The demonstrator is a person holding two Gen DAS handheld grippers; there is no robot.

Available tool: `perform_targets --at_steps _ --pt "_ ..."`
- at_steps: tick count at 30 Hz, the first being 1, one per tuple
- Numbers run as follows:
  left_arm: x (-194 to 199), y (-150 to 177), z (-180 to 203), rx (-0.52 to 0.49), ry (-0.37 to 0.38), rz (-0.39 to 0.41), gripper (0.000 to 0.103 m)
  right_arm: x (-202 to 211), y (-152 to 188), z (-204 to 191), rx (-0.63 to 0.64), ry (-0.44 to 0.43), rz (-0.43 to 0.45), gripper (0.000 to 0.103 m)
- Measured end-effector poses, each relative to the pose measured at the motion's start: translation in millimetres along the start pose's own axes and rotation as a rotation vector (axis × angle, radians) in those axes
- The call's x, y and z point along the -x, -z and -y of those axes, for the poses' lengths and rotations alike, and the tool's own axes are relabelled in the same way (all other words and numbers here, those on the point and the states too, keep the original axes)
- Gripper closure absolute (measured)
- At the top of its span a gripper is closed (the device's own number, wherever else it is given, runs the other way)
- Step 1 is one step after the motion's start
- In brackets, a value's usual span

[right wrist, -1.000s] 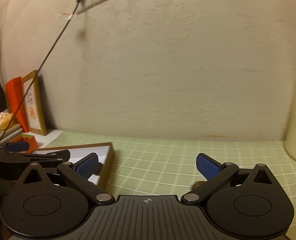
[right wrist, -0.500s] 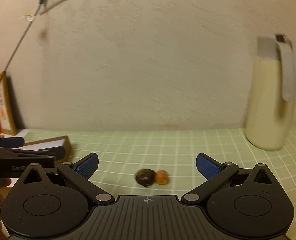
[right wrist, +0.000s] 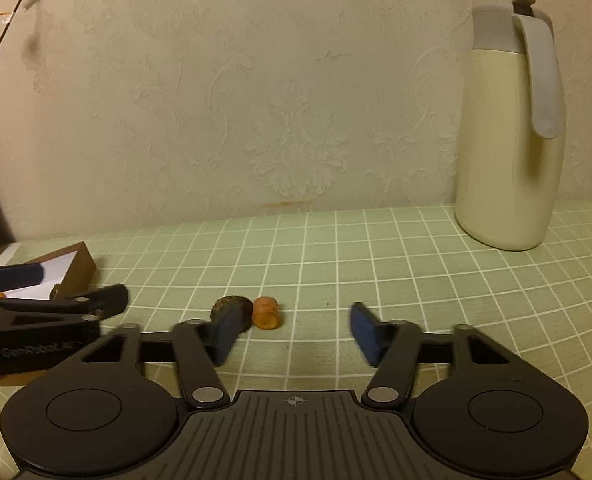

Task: Organize fruits
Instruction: 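Move both open tools back toward the dark date and orange kumquat, then close the right tool on the orange kumquat while the left tool approaches the dark date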

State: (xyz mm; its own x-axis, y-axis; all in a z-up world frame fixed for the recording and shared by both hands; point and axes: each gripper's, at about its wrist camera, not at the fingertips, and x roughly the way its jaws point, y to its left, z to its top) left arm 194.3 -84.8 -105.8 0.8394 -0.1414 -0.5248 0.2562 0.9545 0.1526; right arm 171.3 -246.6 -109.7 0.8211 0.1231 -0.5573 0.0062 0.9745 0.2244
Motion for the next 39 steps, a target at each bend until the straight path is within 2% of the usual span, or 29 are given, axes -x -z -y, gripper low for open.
perform_targets --at_steps 4,9,11,13,15,19,25,32,35,39 --pt "-9.7 0.8 8.4 -0.016 0.022 -0.015 0.018 -1.6 0.5 0.6 0.004 0.011 -0.011 0.054" --pt "-23.0 2.2 22.5 -0.043 0.050 -0.033 0.019 -2.4 -0.5 6.5 -0.018 0.016 -0.020 0.054" --pt "-29.5 4.3 30.0 -0.057 0.059 -0.037 0.023 -4.8 -0.2 8.4 -0.021 0.017 -0.023 0.054" --pt "-37.6 6.0 34.5 -0.055 0.061 -0.054 0.030 -10.8 -0.3 10.0 -0.019 0.016 -0.033 0.054" --pt "-44.1 7.0 33.9 -0.041 0.065 -0.068 0.031 -17.1 -1.6 12.9 -0.026 0.010 -0.039 0.054" --pt "-51.9 8.1 34.6 -0.047 0.079 -0.074 0.031 -30.9 -6.3 16.0 -0.029 -0.042 -0.069 0.072" --pt "-58.5 7.2 41.4 -0.070 0.126 -0.069 0.031 -36.1 -8.0 13.3 -0.015 -0.042 -0.083 0.072" --pt "-75.1 7.4 48.6 -0.056 0.092 -0.103 0.031 -34.0 -9.5 23.1 -0.041 -0.027 -0.070 0.072" --pt "-79.5 7.6 46.3 -0.035 0.088 -0.110 0.027 -36.2 -8.8 25.8 -0.049 -0.026 -0.076 0.072" --pt "-74.5 11.3 37.5 -0.018 0.034 -0.109 0.026 -39.9 -8.2 21.9 -0.046 -0.036 -0.085 0.072"
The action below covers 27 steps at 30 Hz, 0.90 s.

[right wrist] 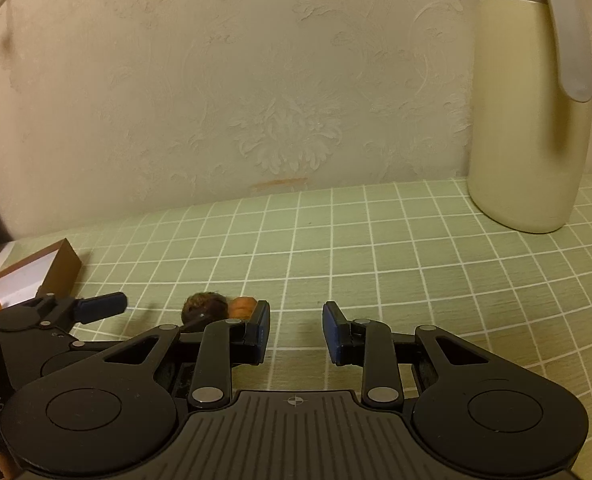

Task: Organize fruits
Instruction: 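Close the right tool on the orange kumquat while the left tool approaches the dark date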

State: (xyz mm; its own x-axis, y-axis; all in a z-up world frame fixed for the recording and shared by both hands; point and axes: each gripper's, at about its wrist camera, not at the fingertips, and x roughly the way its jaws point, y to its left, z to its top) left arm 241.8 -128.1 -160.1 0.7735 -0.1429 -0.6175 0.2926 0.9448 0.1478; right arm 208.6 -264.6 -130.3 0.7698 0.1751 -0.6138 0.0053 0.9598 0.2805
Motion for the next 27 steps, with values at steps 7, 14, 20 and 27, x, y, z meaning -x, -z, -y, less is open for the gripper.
perform_targets --at_steps 7,14,20,27 --pt "14.7 4.6 -19.2 0.023 -0.011 0.009 0.030 -4.2 -0.5 -6.2 -0.005 -0.014 -0.002 0.072" --pt "6.3 -1.5 2.3 -0.032 0.040 0.033 0.031 -2.8 -1.3 -9.0 -0.006 -0.016 0.006 0.072" --pt "-12.3 -10.5 8.4 -0.013 0.024 0.032 0.029 -1.3 -0.8 -3.9 -0.013 -0.005 0.003 0.072" --pt "-17.9 -7.8 -5.3 0.036 -0.008 0.023 0.036 -5.0 -0.3 -5.6 -0.012 -0.018 -0.012 0.072"
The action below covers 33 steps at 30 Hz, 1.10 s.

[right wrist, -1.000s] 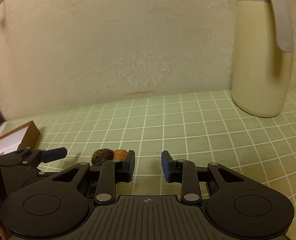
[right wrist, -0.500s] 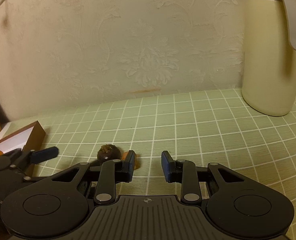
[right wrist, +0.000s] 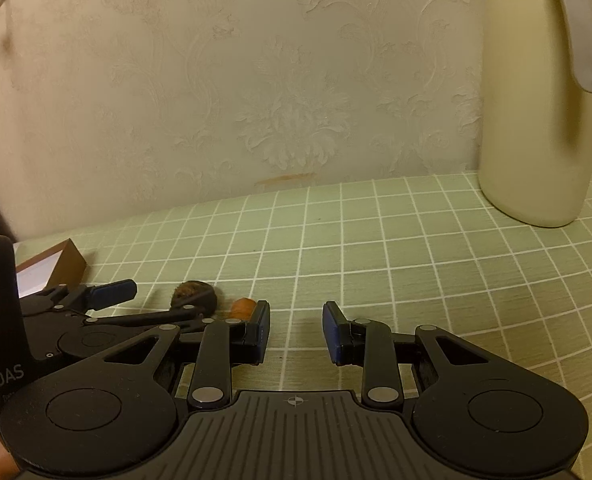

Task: Organize fruits
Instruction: 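Close the right tool on the orange kumquat while the left tool approaches the dark date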

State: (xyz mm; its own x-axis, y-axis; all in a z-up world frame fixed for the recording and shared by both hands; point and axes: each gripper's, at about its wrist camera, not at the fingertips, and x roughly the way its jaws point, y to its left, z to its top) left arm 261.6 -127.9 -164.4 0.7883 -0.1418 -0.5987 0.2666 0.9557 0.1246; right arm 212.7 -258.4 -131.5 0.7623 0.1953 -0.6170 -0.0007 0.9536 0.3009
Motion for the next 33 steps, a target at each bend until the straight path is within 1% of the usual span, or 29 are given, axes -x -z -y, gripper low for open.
perform_targets --at_steps 3,6,10,12,15,18,21,25,28,32,33 --pt "1.1 3.1 -5.9 0.000 0.006 -0.004 0.043 -5.0 -0.6 -2.5 -0.001 -0.008 -0.007 0.072" --pt "5.9 5.0 -11.5 -0.003 -0.002 -0.001 0.047 -10.7 -1.0 -6.0 -0.010 -0.024 -0.019 0.072" --pt "3.7 5.0 -18.8 -0.007 -0.019 -0.015 0.046 -19.6 -1.9 -12.4 -0.003 -0.036 -0.032 0.072" --pt "3.3 4.0 -20.9 -0.011 -0.010 -0.015 0.045 -23.8 -2.1 -14.0 -0.009 -0.044 -0.038 0.072" --pt "5.8 -0.1 -20.7 -0.038 0.005 0.008 0.043 -29.9 -2.7 -17.2 -0.008 -0.054 -0.045 0.072" --pt "2.6 -5.5 -19.0 -0.064 0.025 0.017 0.043 -35.5 -1.3 -20.8 0.002 -0.057 -0.054 0.072" --pt "-5.8 -9.4 -21.7 -0.054 0.051 0.007 0.043 -42.5 -1.7 -18.7 -0.011 -0.049 -0.064 0.072" --pt "-16.4 -9.4 -21.6 -0.046 0.064 -0.008 0.049 -51.2 -3.1 -16.9 -0.017 -0.045 -0.070 0.072" --pt "-18.4 -9.0 -23.8 -0.040 0.065 -0.007 0.051 -55.1 -4.4 -16.9 -0.015 -0.046 -0.071 0.072" --pt "-18.6 -9.0 -24.2 -0.041 0.055 -0.003 0.052 -59.0 -8.5 -17.1 0.000 -0.034 -0.069 0.072" --pt "-17.9 -8.7 -23.5 -0.045 0.050 0.000 0.055 -59.9 -8.7 -17.8 0.005 -0.030 -0.068 0.072"
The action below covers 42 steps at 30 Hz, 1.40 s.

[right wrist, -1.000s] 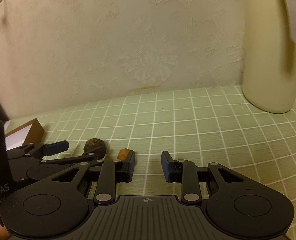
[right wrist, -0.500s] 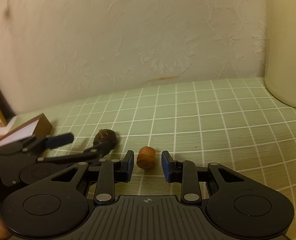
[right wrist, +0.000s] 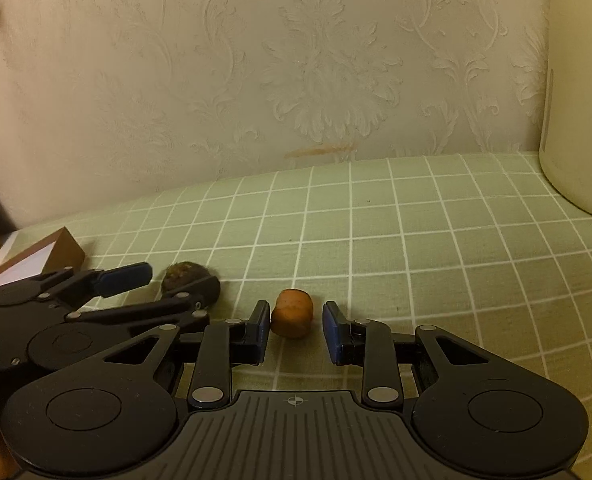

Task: Organize fruits
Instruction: 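Close the right tool on the orange kumquat while the left tool approaches the dark date, then lift the kumquat with the right tool while the left tool grasps the date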

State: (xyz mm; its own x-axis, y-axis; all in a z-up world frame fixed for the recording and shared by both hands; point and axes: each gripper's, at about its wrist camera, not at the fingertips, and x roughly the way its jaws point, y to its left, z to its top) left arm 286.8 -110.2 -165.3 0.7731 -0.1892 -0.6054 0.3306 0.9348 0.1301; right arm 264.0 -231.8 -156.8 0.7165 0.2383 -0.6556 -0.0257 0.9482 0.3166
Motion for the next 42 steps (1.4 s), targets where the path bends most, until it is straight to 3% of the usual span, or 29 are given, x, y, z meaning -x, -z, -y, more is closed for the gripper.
perform_targets --at_steps 6,8,13,23,27,32,34,42 --pt "4.2 1.9 1.4 -0.012 -0.012 0.005 0.063 -3.4 -0.5 -5.4 0.051 0.037 0.004 0.072" --pt "7.5 3.6 2.8 -0.018 -0.007 0.006 0.068 -4.0 -0.3 -7.2 0.062 0.041 0.001 0.079" --pt "14.0 6.8 3.5 -0.020 0.003 0.004 0.073 -4.2 0.5 -9.8 0.069 0.052 0.000 0.080" --pt "32.8 14.8 13.7 -0.049 0.017 0.003 0.074 10.5 7.5 -8.3 0.061 0.072 -0.006 0.081" --pt "29.7 13.6 19.8 -0.071 -0.020 0.021 0.063 15.7 9.7 -4.9 0.066 0.083 -0.003 0.081" --pt "21.0 9.7 16.0 -0.023 -0.012 0.014 0.065 15.6 9.7 0.8 0.038 0.060 -0.002 0.081" --pt "21.4 10.2 15.9 -0.007 0.002 0.015 0.073 15.0 9.5 0.0 0.042 0.061 -0.002 0.081" --pt "31.6 12.8 10.7 0.039 0.009 -0.005 0.074 16.1 10.5 -4.6 0.052 0.079 -0.002 0.081"
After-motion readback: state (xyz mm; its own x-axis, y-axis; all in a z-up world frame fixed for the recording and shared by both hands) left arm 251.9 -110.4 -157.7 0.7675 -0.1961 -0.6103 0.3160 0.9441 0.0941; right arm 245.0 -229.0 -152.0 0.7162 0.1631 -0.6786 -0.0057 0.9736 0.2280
